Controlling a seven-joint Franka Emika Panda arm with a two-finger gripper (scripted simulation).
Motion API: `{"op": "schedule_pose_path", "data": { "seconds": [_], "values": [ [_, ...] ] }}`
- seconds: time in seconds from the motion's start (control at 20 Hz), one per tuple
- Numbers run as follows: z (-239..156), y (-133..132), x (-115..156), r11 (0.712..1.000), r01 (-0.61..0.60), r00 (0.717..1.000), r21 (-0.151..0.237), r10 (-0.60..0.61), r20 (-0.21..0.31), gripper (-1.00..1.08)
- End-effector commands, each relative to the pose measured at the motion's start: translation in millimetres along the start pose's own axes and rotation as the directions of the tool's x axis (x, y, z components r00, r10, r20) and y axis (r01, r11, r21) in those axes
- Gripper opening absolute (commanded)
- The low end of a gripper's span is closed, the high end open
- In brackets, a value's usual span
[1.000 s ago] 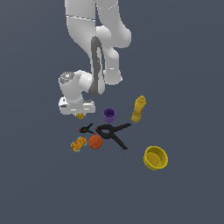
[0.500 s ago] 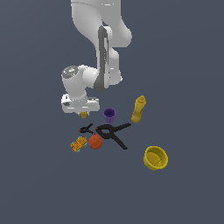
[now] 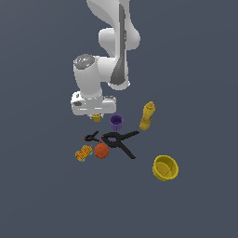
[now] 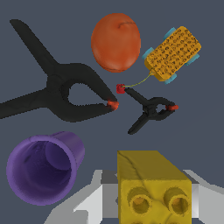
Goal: Pick up a designated object from a clutter of objects.
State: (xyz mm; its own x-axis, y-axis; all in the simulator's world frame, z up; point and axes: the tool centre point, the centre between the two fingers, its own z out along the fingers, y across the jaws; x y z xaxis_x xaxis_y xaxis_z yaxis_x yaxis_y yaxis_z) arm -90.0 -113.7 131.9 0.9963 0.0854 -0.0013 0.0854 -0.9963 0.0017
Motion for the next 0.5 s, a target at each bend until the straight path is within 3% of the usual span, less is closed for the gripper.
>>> {"op": "schedule_pose_path", "data": {
  "seconds": [0.0,0.45],
  "values": [
    [-22.7,-17.0,9.8,1.0,-0.001,1.0,-0.002,0.001,0.0,-1.0],
    [-103.2,-79.3,47.5,1.0,-0.001,1.0,-0.004,0.001,0.0,-1.0]
  ]
}}
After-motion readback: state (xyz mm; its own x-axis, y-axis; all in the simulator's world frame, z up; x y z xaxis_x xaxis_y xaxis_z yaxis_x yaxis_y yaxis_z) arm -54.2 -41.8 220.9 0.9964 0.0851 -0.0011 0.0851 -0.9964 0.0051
